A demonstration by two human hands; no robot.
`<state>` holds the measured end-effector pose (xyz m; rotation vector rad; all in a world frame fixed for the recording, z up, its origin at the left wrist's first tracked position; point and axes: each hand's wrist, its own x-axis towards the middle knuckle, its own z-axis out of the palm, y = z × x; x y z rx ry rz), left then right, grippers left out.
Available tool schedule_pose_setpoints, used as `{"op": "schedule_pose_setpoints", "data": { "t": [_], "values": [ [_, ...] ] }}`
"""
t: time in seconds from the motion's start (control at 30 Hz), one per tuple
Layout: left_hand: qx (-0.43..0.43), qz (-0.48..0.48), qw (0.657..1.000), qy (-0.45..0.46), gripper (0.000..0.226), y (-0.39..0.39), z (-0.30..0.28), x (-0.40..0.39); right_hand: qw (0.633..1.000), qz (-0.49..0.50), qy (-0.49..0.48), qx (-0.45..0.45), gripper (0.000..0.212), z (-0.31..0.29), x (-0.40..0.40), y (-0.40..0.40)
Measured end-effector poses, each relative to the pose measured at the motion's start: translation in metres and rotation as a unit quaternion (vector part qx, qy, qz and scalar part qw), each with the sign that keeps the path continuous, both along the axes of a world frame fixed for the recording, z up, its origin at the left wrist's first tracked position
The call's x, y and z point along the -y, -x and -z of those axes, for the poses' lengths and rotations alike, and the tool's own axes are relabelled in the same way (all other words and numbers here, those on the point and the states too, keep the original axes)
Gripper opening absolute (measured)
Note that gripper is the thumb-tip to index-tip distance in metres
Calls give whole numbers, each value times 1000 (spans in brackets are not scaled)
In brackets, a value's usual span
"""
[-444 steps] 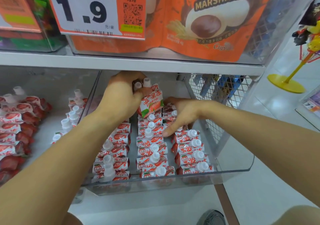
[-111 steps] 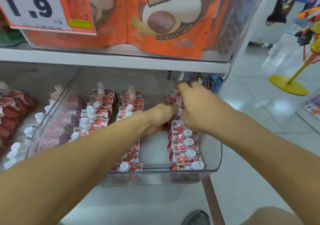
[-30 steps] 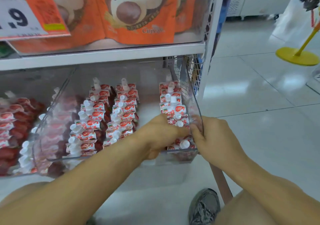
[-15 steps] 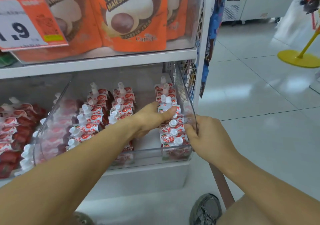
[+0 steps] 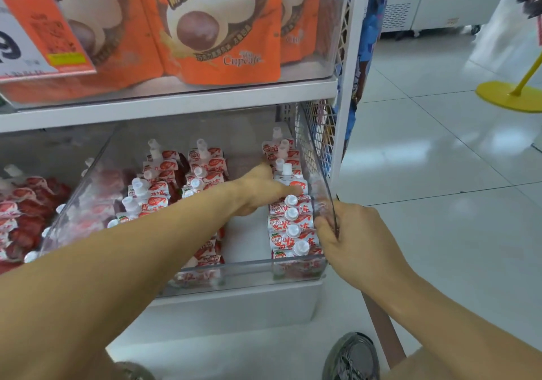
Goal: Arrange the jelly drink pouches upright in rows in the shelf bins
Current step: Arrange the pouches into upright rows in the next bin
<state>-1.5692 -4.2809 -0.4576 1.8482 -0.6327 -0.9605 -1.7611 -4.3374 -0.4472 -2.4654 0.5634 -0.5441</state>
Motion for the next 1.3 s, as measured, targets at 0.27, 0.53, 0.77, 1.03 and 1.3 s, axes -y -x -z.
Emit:
{"op": "schedule_pose_setpoints", "data": {
  "t": [0.27, 0.53, 0.77, 1.03, 1.3],
  "values": [
    [4, -5, 998, 59, 48, -20, -3, 3, 999, -21, -27, 9, 34, -2, 1, 4],
    [-4, 41, 997, 58, 61, -29, -5, 13, 1000, -3, -8, 29, 50, 2, 1, -1],
    [-25, 2, 1000, -5, 52, -19, -4, 8, 1000, 6, -24, 18, 46, -4, -4, 5],
    [-62, -20, 997, -28, 33, 7, -24, -2, 999, 18, -27, -24, 43, -5, -5, 4],
    [-87, -2, 995, -41, 25, 48, -27, -31, 998, 32, -19, -41, 42, -4, -9, 3]
  ]
}}
